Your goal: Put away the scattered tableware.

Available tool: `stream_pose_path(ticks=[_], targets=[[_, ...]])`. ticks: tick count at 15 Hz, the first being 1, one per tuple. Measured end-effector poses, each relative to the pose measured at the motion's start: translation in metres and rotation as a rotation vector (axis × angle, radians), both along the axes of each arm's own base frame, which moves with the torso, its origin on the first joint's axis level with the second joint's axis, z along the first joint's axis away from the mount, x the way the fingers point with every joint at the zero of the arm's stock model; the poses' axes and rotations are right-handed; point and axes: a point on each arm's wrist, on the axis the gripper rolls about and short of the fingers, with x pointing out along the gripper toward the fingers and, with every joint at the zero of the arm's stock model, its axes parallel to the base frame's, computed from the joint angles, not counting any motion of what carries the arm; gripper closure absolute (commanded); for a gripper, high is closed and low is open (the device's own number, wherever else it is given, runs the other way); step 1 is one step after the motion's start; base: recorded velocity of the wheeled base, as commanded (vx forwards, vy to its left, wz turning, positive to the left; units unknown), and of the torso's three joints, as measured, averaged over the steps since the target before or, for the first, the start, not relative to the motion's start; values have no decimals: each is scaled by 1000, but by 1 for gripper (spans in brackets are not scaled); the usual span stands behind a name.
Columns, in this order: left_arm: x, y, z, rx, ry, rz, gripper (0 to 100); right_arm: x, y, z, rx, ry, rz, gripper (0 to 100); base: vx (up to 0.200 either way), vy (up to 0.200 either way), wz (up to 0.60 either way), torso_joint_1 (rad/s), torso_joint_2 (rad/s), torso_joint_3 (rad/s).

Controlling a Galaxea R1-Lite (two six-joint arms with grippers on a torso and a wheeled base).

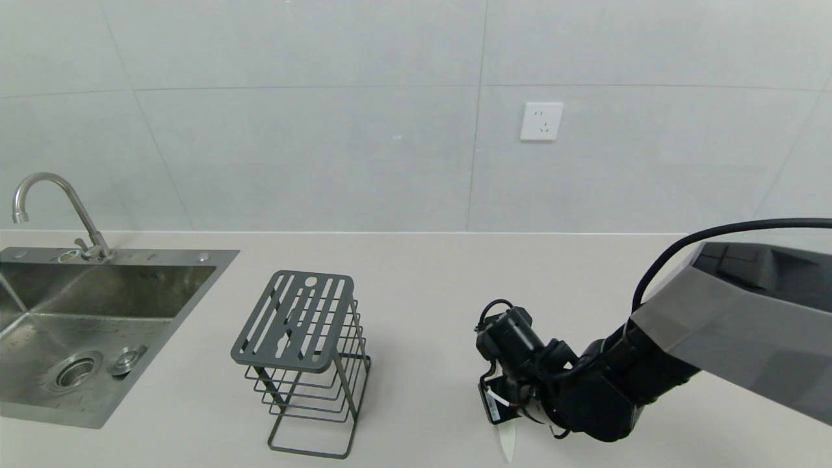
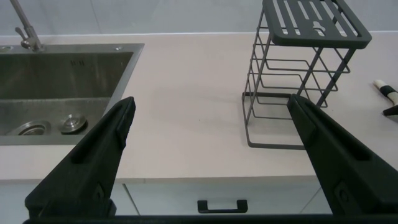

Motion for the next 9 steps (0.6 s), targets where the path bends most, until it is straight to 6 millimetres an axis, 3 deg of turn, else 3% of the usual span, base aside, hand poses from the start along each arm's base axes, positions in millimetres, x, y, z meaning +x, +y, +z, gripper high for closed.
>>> stream_pose_path(ticks=[6,9], targets=[[0,0,0,-1,0,1,0,-2,-13,-3,-14,22,-29,100,0,0,0,0,0,0],[0,0,0,-1,0,0,0,8,-9,17,78,-101,-15,100,0,0,0,0,0,0]])
